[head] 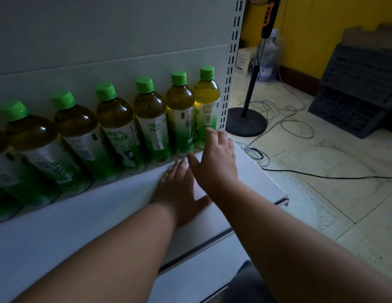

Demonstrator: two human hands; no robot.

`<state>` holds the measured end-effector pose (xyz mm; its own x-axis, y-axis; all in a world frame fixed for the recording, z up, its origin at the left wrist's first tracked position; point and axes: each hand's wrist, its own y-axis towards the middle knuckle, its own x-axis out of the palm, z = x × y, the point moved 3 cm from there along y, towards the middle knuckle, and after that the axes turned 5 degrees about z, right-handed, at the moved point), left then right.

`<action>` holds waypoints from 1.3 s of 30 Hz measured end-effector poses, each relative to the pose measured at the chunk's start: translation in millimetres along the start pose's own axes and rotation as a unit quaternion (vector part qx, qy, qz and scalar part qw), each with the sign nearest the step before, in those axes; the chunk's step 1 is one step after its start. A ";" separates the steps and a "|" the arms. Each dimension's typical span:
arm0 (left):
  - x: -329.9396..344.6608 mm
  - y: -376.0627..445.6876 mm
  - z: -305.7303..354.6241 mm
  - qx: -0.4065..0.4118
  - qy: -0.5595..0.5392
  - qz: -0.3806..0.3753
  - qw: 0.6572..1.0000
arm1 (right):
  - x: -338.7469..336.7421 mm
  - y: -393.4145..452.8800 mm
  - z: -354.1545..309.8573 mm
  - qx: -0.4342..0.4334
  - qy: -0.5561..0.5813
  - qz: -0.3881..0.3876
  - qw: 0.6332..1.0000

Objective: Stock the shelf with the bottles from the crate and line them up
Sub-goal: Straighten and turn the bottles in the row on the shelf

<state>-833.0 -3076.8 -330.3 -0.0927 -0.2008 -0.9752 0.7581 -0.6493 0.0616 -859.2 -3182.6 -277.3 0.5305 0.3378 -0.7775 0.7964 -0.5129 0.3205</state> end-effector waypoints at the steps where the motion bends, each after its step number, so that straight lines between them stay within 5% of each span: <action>1: -5.7 -6.7 -4.2 -0.003 -0.017 0.014 1.000 | -3.1 -7.8 -7.6 -0.022 -0.006 -0.010 1.000; 10: -86.8 -165.4 -125.3 -0.171 0.016 0.050 0.984 | 5.0 -69.7 -119.7 -0.188 -0.046 -0.110 0.975; 24: -188.8 -445.5 -283.1 -0.365 0.075 0.205 0.905 | 76.1 -236.0 -399.4 -0.427 -0.024 -0.213 0.878; 39: -163.5 -375.2 -404.7 -0.369 0.010 0.343 0.864 | 139.5 -200.6 -529.2 -0.501 -0.022 -0.171 0.848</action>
<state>-841.0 -2503.5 -280.0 0.5466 -0.3351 -0.7674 0.8364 0.2626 0.4811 -791.1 -2614.9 -163.7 0.2240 0.2901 -0.9304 0.7604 0.5451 0.3530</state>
